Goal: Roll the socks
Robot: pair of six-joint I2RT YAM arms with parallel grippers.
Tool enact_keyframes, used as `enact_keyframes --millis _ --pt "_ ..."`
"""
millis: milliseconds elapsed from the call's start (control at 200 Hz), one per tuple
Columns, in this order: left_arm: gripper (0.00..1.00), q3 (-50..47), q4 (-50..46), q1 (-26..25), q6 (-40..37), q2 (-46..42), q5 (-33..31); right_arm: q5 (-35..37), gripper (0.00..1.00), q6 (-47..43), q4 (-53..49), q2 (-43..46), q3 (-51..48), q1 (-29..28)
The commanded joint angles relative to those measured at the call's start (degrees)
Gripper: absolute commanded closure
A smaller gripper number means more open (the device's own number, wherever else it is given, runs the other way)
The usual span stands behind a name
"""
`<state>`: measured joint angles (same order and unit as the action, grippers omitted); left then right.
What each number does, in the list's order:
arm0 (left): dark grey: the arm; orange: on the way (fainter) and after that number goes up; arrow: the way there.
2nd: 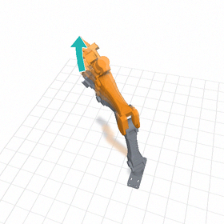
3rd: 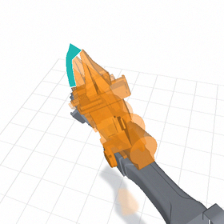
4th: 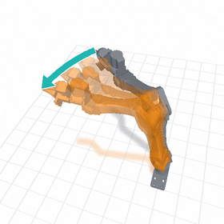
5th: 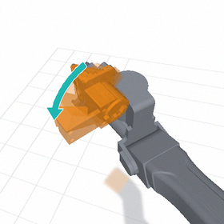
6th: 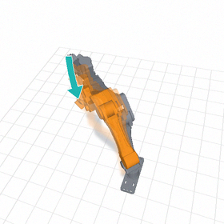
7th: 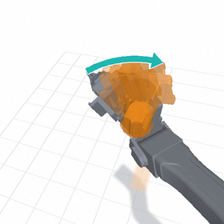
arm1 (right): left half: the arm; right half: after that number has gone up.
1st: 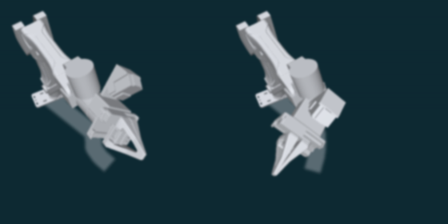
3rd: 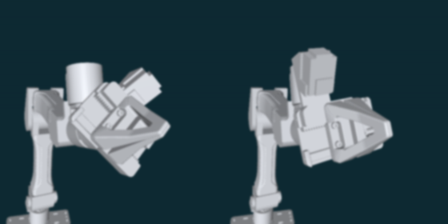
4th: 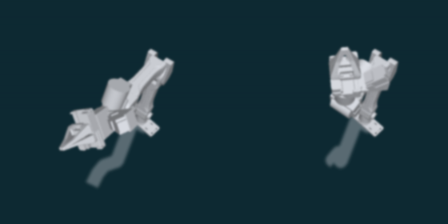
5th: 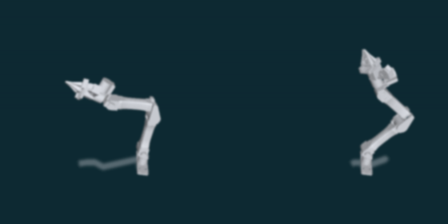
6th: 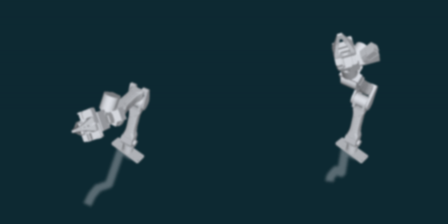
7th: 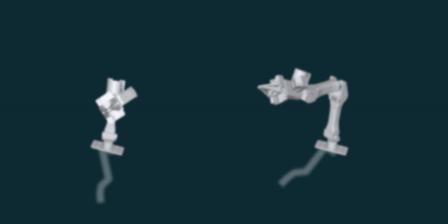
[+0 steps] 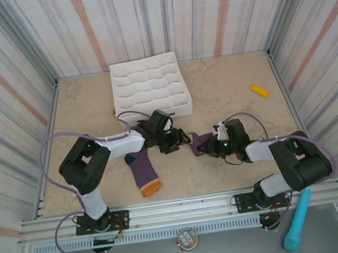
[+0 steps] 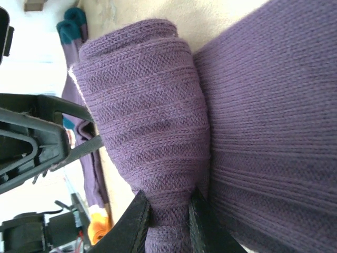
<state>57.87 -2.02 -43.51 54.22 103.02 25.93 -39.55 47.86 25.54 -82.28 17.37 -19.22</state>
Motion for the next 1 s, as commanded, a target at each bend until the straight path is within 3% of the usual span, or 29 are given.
enact_keyframes --millis 0,721,897,997 --pt "0.29 1.66 1.96 -1.19 -0.94 1.45 -0.19 -3.68 0.96 2.77 -3.30 -3.03 -2.09 1.36" --pt "0.39 7.65 1.10 -2.98 0.70 9.58 -3.52 -6.55 0.98 3.21 -4.66 -6.22 -2.80 6.43" --pt "0.46 9.45 -0.33 -3.50 1.13 11.31 -3.40 -6.81 0.98 3.30 -4.03 -6.75 -2.67 7.07" --pt "0.56 10.04 -1.32 -3.54 1.49 11.88 -3.39 -6.94 0.96 3.13 -4.05 -6.50 -2.62 7.09"
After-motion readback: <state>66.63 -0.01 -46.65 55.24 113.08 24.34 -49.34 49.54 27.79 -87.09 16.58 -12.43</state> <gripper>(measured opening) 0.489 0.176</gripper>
